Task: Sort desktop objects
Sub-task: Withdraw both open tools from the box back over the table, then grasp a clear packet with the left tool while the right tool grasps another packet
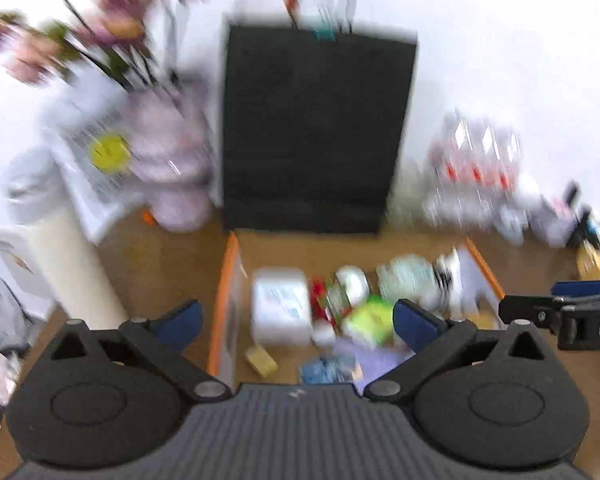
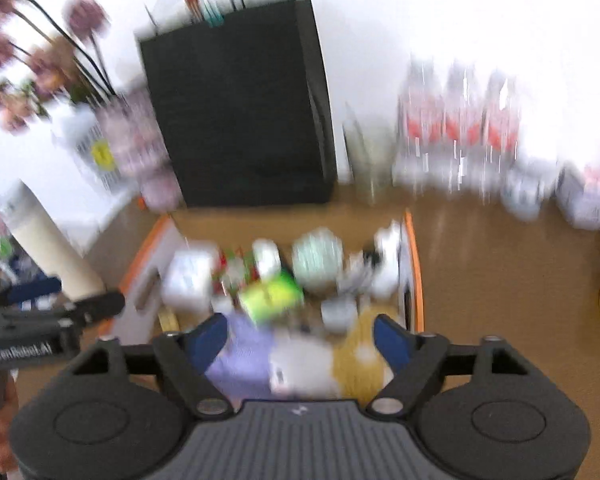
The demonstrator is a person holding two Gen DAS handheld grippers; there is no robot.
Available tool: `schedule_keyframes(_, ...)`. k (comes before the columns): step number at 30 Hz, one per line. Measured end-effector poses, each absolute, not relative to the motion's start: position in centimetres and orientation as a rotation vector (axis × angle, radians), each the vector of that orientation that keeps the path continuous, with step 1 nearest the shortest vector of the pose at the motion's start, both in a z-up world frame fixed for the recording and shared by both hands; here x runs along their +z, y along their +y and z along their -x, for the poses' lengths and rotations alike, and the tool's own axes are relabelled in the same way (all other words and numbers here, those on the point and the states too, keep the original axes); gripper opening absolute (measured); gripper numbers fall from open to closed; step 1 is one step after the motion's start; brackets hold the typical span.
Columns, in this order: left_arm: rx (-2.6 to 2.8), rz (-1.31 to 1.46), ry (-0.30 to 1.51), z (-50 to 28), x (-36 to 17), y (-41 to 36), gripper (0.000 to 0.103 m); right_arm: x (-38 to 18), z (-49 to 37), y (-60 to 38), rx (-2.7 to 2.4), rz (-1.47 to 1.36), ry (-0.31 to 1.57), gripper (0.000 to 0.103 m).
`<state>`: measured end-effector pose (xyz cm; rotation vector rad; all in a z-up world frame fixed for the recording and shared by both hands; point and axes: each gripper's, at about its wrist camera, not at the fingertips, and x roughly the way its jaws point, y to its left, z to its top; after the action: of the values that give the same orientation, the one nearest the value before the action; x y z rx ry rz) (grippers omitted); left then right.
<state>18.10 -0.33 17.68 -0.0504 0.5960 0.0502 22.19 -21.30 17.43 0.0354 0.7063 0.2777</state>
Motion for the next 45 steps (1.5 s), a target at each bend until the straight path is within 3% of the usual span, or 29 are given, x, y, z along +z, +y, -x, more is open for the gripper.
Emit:
schedule_keyframes(4,0.147,-0.010,0.247,-12.8,14.4,-1.2,0.103,15.2,-17.8,-21.3,0.239,0.031,0.340,0.087)
schedule_keyframes(7,0.116,0.060,0.256,-11.8,12.3,-0.9,0.103,13.2,-15.9,-21.5,0.261,-0.020,0.260,0.087)
schedule_keyframes(22,0.066,0.071,0.343,-5.5,10.5,-1.3,0.103,9.8,-9.9,-20.5,0.253,-0.011,0.338,0.090)
schedule_keyframes(27,0.053,0.021,0.364,-1.6,10.1,-2.3,0.103,8.3,-5.1,-21.3,0.234,-0.040,0.397,0.094)
schedule_keyframes(40,0.088,0.063,0.430,10.7,4.5,-2.1,0.103,3.1,9.1,-22.7,0.242,-0.044,0.484,0.093)
schedule_keyframes(43,0.070,0.046,0.467,10.3,4.2,-1.9,0.103,2.9,8.6,-22.1,0.279,-0.062,0.508,0.088)
schedule_keyframes(45,0.070,0.031,0.493,9.5,4.3,-1.7,0.103,2.9,7.5,-21.6,0.295,-0.059,0.539,0.080)
